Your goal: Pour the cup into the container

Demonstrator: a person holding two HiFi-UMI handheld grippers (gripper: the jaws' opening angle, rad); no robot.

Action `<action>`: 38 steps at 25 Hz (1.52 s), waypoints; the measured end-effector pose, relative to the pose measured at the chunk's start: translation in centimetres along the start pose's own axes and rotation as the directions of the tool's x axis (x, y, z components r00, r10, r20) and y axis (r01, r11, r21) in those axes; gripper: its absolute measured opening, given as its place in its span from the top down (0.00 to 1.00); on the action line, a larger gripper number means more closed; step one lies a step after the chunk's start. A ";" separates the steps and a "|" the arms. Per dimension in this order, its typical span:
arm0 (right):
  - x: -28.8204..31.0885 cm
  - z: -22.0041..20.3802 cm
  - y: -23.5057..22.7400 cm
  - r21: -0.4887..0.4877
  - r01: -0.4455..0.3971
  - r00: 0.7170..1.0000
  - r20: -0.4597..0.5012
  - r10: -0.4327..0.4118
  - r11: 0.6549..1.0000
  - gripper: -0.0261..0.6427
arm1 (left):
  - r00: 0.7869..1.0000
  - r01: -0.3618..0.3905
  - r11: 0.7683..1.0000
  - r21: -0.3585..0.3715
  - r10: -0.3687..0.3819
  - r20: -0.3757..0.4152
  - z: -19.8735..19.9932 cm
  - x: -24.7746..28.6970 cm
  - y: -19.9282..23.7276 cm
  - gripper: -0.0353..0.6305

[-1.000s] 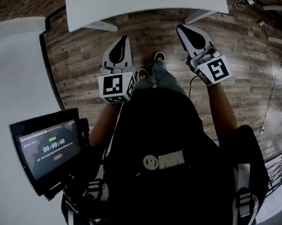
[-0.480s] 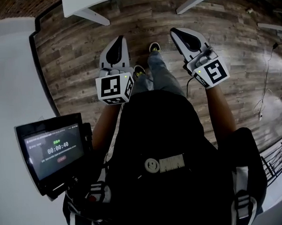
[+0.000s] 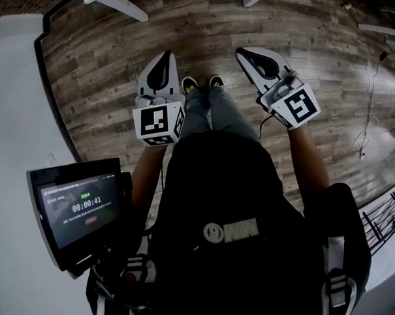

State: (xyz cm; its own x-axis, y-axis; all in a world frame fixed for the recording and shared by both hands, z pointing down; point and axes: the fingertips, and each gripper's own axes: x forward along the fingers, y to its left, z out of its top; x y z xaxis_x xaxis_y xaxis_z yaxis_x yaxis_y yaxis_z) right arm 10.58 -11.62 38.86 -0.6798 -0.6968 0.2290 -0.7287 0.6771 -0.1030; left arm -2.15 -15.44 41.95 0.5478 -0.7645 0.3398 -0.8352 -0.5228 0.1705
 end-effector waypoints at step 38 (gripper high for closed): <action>-14.1 -6.2 20.1 0.007 -0.050 0.998 0.029 0.050 0.999 0.95 | 1.000 -0.007 1.000 -0.009 0.007 0.007 -9.9 -20.4 -12.4 0.95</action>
State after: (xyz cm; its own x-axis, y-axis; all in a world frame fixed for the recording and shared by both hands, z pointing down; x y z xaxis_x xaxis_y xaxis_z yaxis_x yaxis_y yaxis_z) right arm 6.08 13.28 39.52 -0.7177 -0.6685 0.1949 -0.6940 0.7096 -0.1215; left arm -3.46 10.37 42.02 0.5421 -0.7708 0.3346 -0.8395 -0.5138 0.1766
